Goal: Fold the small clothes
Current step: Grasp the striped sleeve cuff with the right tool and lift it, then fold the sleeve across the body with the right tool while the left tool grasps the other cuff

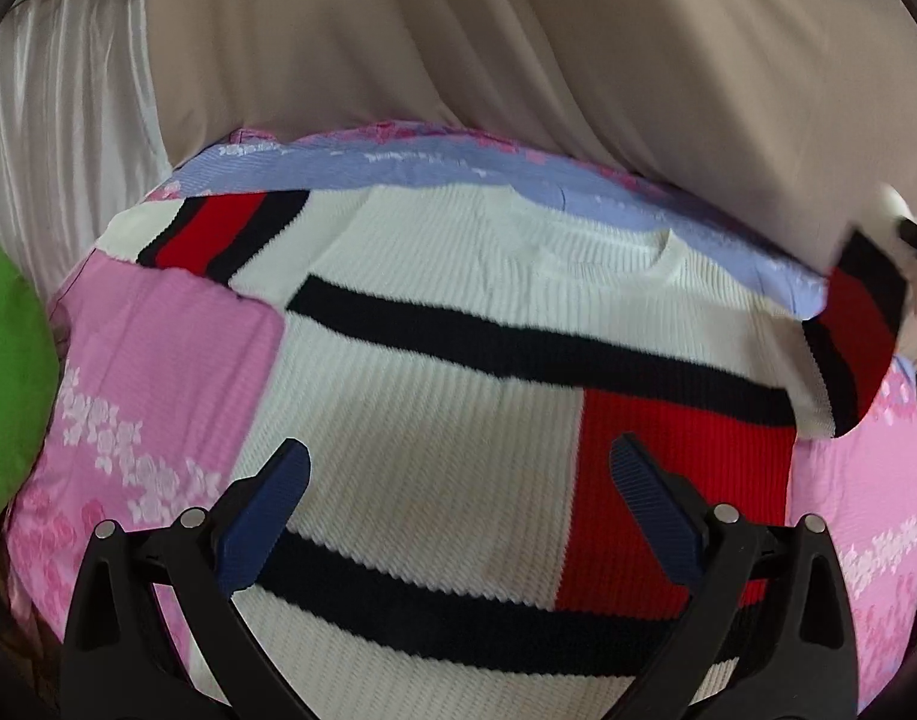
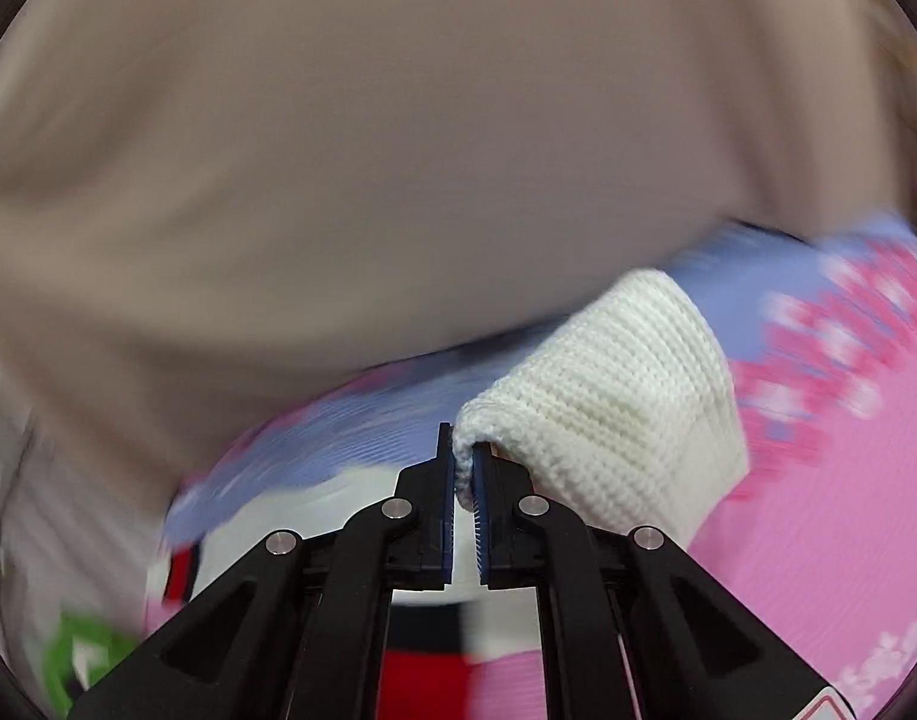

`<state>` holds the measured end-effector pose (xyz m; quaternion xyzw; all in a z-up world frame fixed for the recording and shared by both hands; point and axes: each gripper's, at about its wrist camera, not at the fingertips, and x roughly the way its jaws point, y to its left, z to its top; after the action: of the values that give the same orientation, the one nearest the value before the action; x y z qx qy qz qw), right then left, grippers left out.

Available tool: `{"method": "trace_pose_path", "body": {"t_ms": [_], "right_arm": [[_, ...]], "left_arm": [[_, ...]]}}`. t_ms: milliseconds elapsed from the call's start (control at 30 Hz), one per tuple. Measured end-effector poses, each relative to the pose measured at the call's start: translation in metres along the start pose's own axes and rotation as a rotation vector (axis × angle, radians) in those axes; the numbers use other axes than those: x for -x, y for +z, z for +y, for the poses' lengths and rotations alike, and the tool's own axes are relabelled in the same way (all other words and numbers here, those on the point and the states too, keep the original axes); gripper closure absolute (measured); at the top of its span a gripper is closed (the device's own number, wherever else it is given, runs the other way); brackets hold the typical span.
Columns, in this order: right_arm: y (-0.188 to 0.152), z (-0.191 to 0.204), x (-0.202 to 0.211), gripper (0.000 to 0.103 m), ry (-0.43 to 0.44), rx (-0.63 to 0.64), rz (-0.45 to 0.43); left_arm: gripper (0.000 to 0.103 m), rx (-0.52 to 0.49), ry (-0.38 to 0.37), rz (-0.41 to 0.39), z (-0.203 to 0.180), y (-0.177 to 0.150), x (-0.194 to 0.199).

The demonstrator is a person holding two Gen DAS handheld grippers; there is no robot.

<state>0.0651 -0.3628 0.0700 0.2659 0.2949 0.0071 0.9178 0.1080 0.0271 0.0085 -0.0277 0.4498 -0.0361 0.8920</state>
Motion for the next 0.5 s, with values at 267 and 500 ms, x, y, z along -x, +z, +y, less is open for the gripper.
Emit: {"method": "trace_pose_path", "body": {"t_ms": [267, 500], "right_arm": [[-0.129, 0.167, -0.138, 0.069, 0.038, 0.308, 0.301], [-0.151, 0.069, -0.064, 0.051, -0.194, 0.111, 0.255]], "left_arm": [[0.005, 0.089, -0.141, 0.062, 0.038, 0.040, -0.040], [0.005, 0.218, -0.214, 0.210, 0.029, 0.055, -0.131]]}}
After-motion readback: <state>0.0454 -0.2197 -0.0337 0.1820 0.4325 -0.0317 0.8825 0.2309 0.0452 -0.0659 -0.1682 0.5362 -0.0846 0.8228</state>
